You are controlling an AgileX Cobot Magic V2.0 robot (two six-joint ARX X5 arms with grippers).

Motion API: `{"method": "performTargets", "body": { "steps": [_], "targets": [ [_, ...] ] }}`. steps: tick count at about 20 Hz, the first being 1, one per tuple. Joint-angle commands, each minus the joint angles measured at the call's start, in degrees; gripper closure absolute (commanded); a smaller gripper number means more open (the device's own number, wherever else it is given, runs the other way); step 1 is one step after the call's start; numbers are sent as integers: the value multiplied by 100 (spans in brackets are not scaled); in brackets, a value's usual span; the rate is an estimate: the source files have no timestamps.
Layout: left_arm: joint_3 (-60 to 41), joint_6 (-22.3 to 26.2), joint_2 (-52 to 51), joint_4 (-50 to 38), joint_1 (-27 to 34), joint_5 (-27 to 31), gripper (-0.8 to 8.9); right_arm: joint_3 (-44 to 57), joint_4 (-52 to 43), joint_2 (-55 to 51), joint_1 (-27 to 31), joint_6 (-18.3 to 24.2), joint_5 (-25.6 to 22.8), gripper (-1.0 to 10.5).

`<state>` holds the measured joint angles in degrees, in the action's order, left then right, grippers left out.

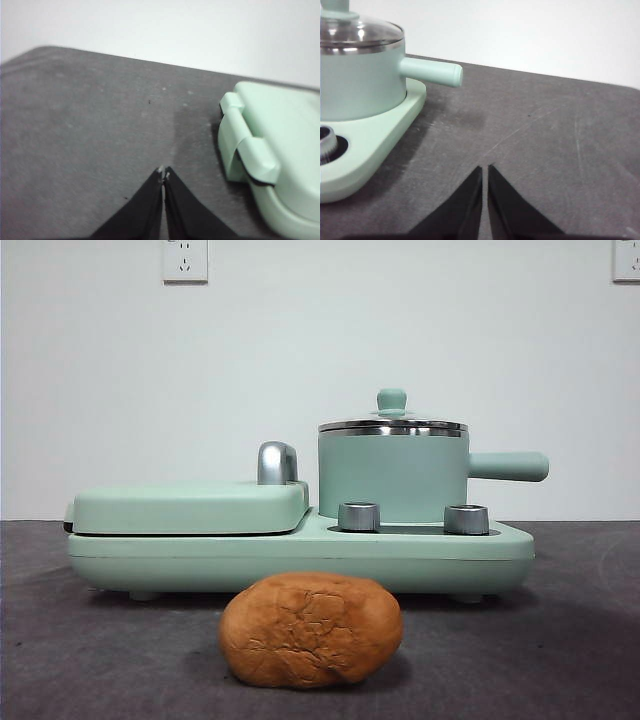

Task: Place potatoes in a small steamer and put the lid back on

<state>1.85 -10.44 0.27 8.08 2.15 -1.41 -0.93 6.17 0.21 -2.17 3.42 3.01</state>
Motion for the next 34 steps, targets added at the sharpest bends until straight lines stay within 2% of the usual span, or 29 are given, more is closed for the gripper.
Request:
{"method": "performTargets", "body": {
  "steps": [1,3,5,8,11,14,16,19,23,27,34],
  "targets": [
    [-103,-1515,-9,-46,7,-7,808,15,-72,0,-4,-964,0,932],
    [-103,-2133,-9,-81,7,-7,808,15,-184,0,-4,-1582,0,932],
    [-103,-2498,-9,-190,7,-15,808,15,-404,0,-4,-1858,11,932],
    [-103,-2498,-9,-544,7,-264,808,15,-962,0,-4,-1987,46,932],
    [-63,-2524,-9,-981,7,-579,808,-39,-1486,0,-4,-2365,170,932],
    [179,-2522,-4,-1047,7,-721,805,-361,-1266,7,-4,-2916,256,932],
    [424,-2520,17,-922,7,-745,804,-691,-774,44,-7,-3021,350,932],
    [872,-2439,140,-612,7,-828,804,-1309,175,214,-4,-2909,490,932],
    [1545,-1897,492,-28,7,-1394,804,-2028,973,625,-4,-2356,887,932],
    [2249,-1211,975,507,7,-1867,804,-2588,1344,1091,-7,-1729,1290,932],
    [3252,-83,1980,920,-4,-2618,805,-3165,1537,1926,-7,-745,1897,932]
  ]
}}
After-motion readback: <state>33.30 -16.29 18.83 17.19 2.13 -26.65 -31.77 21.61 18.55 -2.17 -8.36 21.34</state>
